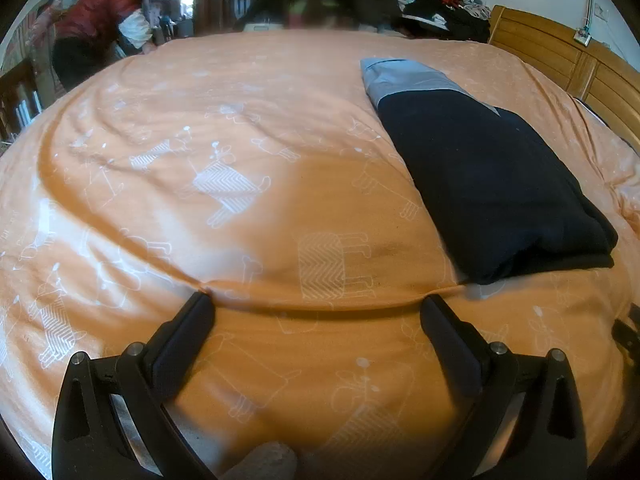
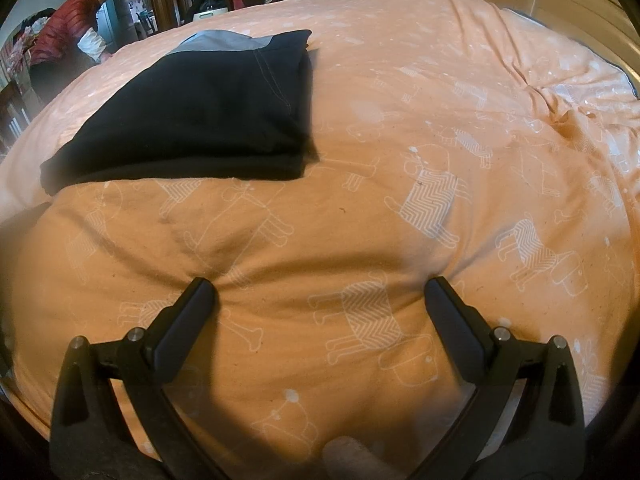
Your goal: Fold small clothes
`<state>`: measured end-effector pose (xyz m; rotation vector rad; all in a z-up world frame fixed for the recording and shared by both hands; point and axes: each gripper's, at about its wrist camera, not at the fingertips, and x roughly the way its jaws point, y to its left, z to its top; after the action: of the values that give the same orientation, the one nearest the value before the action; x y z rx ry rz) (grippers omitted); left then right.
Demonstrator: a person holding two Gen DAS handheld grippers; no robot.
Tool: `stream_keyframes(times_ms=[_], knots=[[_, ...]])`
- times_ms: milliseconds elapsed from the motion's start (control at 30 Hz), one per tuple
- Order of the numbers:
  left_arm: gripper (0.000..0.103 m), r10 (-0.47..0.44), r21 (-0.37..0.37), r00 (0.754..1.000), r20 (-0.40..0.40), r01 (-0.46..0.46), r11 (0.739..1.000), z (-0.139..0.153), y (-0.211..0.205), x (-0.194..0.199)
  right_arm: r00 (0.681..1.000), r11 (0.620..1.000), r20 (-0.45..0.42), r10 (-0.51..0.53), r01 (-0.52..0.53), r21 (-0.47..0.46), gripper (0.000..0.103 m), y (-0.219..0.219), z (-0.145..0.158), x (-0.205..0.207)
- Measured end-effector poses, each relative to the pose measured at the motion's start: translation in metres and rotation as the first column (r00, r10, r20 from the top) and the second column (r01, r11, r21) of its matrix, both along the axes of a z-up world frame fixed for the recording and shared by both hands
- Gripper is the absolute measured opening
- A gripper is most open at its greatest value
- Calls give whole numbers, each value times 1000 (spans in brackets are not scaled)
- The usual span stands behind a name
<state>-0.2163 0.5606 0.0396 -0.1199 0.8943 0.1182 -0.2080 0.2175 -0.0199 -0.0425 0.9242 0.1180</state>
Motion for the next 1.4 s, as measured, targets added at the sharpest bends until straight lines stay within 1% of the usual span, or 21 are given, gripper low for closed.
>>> stream_keyframes(times_ms=[1100,1400], knots=[[103,1,2,1000,1,-1,1000,0,-1,0,1000,1000,-17,-3,3,12,103,-3,3,5],[103,1,3,1000,2,-1,1000,0,-1,0,1000,1000,1,0,0,12,103,-2,1,2]])
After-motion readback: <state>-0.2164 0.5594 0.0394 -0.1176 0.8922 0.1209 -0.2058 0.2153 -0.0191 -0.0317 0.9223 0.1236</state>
